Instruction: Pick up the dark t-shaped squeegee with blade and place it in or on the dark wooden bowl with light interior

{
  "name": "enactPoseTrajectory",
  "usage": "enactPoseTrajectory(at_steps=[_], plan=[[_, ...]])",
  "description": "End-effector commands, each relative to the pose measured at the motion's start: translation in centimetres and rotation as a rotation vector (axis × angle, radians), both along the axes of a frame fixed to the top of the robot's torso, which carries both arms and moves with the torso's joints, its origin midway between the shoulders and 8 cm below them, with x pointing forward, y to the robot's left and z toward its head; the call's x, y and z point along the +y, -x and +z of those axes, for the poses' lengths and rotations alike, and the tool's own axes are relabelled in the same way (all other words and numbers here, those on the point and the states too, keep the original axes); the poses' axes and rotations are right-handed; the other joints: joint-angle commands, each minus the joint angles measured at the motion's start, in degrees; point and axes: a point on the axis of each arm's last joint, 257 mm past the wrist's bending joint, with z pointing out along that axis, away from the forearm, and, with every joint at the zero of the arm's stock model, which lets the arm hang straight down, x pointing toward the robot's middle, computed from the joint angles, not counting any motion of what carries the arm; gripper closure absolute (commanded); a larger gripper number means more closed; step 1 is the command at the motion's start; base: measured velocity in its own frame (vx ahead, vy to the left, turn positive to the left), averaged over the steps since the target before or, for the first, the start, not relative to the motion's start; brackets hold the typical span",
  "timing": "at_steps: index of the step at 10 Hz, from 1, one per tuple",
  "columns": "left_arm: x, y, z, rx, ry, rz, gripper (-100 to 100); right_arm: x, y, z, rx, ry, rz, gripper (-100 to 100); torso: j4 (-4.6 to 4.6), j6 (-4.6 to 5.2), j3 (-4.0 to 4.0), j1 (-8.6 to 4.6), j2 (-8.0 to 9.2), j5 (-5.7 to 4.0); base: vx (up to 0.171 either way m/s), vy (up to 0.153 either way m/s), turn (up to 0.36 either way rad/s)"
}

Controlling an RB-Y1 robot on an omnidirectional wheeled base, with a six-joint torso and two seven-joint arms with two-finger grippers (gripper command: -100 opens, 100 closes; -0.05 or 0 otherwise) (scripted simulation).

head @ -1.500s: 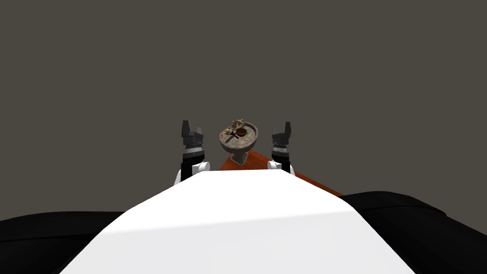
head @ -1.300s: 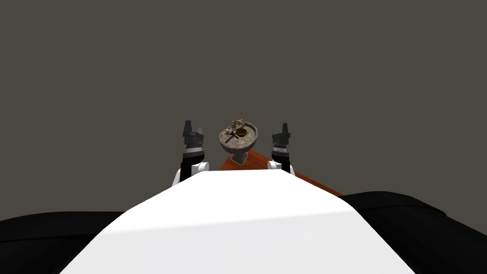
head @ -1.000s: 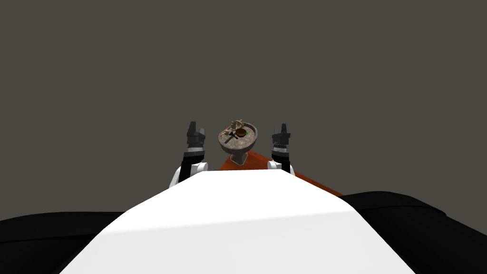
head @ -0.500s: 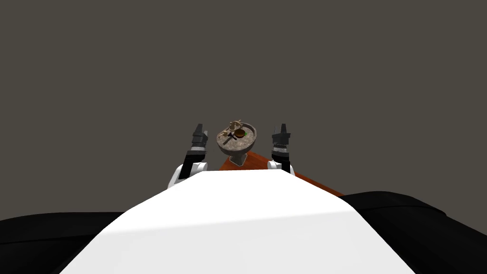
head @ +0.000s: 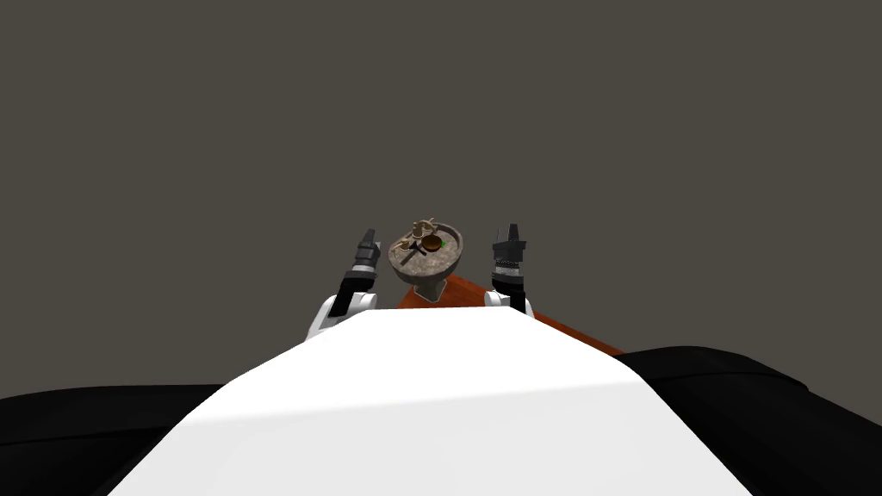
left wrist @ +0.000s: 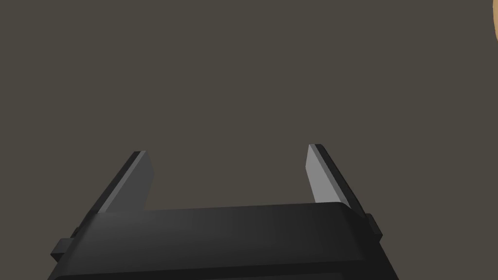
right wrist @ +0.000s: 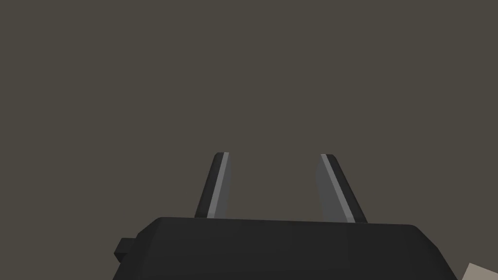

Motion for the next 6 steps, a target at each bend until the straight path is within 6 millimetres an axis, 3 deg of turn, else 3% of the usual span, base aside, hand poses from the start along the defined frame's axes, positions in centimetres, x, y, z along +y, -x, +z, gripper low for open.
enactPoseTrajectory(at_steps=[1,6], plan=[[-0.1,-0.5,-1.3,0.044,-0.001,0.006,-100,0.0,0.0,0.0,0.0,0.0,0.0,0,0.0,0.0,0.0,0.0,0.0,0.0,0.041,-0.013,-0.038],[0.0,-1.6,-4.8,0.157,0.011,0.025,-100,0.0,0.0,0.0,0.0,0.0,0.0,0,0.0,0.0,0.01,0.0,0.01,0.0,0.036,-0.013,-0.03]])
